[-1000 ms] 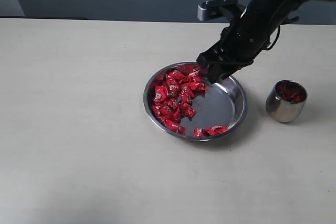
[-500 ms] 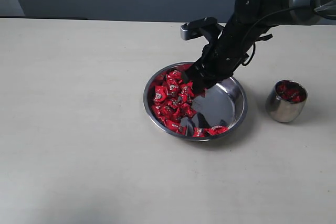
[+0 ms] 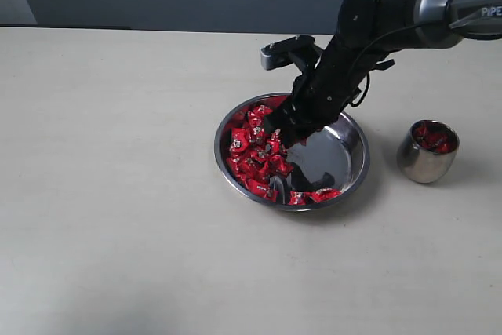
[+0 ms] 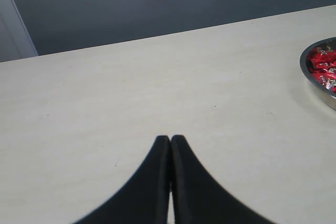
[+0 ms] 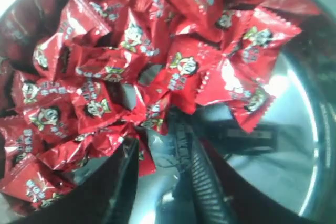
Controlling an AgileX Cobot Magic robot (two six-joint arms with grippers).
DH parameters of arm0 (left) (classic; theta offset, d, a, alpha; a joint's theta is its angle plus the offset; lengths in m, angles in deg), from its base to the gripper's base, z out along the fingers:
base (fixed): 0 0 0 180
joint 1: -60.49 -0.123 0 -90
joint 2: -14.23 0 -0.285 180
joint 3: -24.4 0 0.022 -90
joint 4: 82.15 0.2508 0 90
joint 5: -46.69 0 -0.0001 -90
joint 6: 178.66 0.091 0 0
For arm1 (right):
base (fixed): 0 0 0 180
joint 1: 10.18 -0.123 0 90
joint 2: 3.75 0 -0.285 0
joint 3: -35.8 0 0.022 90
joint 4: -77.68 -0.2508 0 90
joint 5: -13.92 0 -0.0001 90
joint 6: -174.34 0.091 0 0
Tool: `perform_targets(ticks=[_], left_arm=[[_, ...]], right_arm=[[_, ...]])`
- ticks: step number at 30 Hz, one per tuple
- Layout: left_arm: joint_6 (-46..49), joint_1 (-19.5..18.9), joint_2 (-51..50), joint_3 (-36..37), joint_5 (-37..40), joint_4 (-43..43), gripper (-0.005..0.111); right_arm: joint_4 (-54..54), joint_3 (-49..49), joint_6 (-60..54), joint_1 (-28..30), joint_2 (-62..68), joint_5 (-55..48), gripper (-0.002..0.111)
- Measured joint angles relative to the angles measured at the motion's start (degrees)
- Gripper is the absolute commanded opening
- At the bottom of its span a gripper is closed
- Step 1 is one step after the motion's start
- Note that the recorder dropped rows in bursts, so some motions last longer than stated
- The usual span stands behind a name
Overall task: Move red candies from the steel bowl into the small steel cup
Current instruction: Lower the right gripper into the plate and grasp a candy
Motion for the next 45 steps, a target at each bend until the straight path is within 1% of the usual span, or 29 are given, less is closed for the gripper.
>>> perform_targets(ticks=[4, 13, 34, 36, 39, 41, 42, 45], left_arm=[[0.0, 0.0, 0.0, 0.0, 0.0, 0.0, 0.0], [0.0, 0.0, 0.0, 0.0, 0.0, 0.0, 0.0], [0.0, 0.0, 0.0, 0.0, 0.0, 0.0, 0.0], [0.0, 0.0, 0.0, 0.0, 0.0, 0.0, 0.0], [0.0, 0.0, 0.0, 0.0, 0.0, 0.0, 0.0], [0.0, 0.0, 0.0, 0.0, 0.0, 0.0, 0.0], [0.0, 0.0, 0.0, 0.0, 0.0, 0.0, 0.0], [0.0, 0.0, 0.0, 0.0, 0.0, 0.0, 0.0]], right_arm=[[0.1, 0.0, -0.2, -1.5, 1.2, -0.6, 0.034], [0.1, 0.0, -0.3, -2.5, 1.2, -2.6, 0.034], [0.2, 0.0, -0.3, -2.5, 3.4, -2.7, 0.034], [0.2, 0.0, -0.3, -2.5, 3.4, -2.7, 0.031], [0.2, 0.0, -0.3, -2.5, 3.9, -2.8, 0.018], [0.2, 0.0, -0.3, -2.5, 4.2, -2.9, 0.007], [0.2, 0.0, -0.3, -2.5, 4.2, -3.0, 0.004], [0.2, 0.0, -0.3, -2.5, 4.2, -3.1, 0.002]])
